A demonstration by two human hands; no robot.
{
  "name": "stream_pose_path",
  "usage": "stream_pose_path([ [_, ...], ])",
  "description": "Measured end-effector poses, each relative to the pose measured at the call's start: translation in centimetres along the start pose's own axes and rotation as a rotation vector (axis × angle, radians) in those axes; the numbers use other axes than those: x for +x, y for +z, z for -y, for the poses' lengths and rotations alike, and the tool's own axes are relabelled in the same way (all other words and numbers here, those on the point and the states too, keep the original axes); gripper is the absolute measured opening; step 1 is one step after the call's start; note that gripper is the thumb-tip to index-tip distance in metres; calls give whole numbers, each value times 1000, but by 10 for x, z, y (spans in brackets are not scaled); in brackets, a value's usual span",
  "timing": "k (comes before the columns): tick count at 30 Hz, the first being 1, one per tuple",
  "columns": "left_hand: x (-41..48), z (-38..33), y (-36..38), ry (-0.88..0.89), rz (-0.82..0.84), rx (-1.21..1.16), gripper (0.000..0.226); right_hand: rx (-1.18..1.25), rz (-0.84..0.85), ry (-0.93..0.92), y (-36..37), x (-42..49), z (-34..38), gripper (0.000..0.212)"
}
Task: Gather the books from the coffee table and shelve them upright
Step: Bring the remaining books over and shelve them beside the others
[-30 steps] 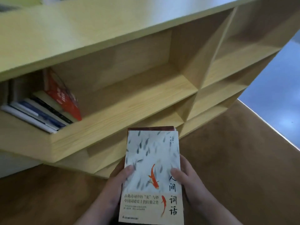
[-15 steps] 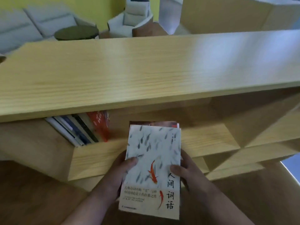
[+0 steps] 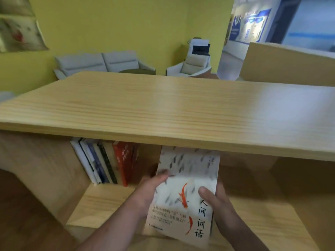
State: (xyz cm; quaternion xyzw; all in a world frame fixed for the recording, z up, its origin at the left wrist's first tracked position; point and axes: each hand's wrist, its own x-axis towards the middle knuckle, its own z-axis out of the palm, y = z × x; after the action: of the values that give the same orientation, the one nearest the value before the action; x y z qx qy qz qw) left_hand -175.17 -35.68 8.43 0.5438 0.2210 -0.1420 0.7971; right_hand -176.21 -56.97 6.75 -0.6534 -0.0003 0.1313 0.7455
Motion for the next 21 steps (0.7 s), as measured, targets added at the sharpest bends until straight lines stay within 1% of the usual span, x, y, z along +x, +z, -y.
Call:
stream_pose_path([
  [1,6,-3,2,-3,48,18,53,10,-14,-34,0,5,-1,73],
  [2,10,-6,2,5,94,28,49,1,-37,-72,1,12,-3,71],
  [3,18,-6,1,7,111,43,47,-28,-62,-107,1,19,-8,68],
  [4,25,-6,-2,10,119,58,49,-47,-91,-135,1,26,-14,64],
  [6,40,-3,-8,53,149,72,63,-55,-135,-198,3,37,-24,59],
  [8,52,-1,-18,111,176,46,81,-98,-146,-249,8,47,-34,62],
  [9,59,0,-22,133,186,22,86,-125,-140,-266,10,53,-41,60],
  [10,64,2,-26,154,197,-2,83,-147,-131,-284,13,58,-49,56],
  [11,71,4,-29,184,213,-27,71,-162,-126,-300,15,66,-55,56],
  [13,82,12,-36,277,244,-64,32,-164,-107,-340,19,79,-67,61],
  [14,85,14,-38,319,255,-69,22,-176,-112,-367,21,84,-69,61],
  [16,95,20,-45,389,265,-60,24,-205,-108,-451,24,91,-75,59],
  [18,102,24,-53,477,291,-21,25,-244,-84,-511,25,95,-79,64],
  [20,107,23,-62,553,313,47,14,-263,-51,-538,25,99,-78,65],
  [21,108,23,-65,588,317,76,14,-259,-35,-538,25,100,-80,63],
])
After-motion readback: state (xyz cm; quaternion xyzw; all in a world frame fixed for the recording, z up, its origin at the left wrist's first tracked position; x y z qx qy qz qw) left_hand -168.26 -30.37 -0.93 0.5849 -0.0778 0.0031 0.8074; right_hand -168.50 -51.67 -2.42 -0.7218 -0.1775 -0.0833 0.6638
